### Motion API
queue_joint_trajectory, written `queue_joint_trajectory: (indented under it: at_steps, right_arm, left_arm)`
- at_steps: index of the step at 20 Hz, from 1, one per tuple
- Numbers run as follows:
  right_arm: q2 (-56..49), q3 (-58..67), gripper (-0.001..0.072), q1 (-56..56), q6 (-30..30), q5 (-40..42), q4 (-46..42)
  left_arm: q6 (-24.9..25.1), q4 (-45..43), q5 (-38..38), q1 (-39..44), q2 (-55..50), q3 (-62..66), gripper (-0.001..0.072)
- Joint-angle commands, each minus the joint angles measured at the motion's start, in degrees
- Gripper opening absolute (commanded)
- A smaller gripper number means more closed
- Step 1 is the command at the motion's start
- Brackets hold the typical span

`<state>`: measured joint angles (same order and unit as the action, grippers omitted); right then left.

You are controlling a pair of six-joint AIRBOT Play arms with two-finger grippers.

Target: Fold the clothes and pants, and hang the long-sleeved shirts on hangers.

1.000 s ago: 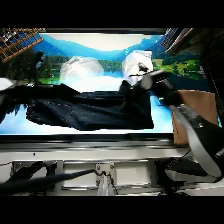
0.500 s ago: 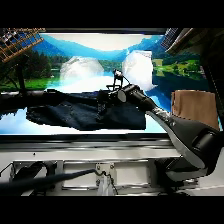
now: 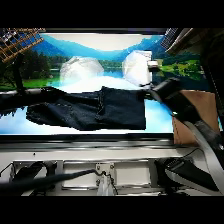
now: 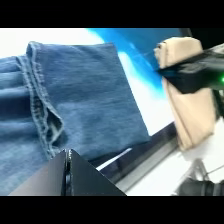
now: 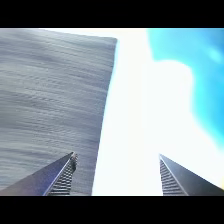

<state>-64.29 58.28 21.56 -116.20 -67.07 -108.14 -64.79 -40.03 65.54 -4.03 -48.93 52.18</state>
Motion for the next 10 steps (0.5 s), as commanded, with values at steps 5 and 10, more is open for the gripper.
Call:
queue_joint_trajectory:
  at_steps: [5, 10]
  right_arm:
    - [3.0, -18.2, 0.06, -33.4, 39.1, 12.1, 55.4]
    - [-5.4, -18.2, 0.06, -40.4, 53.2, 7.0, 69.5]
  left_arm:
    - [-1.3, -13.4, -6.1, 5.0, -2.1, 0.0, 0.0018]
    - [-3.5, -16.1, -9.5, 12.0, -6.8, 0.0, 0.0019]
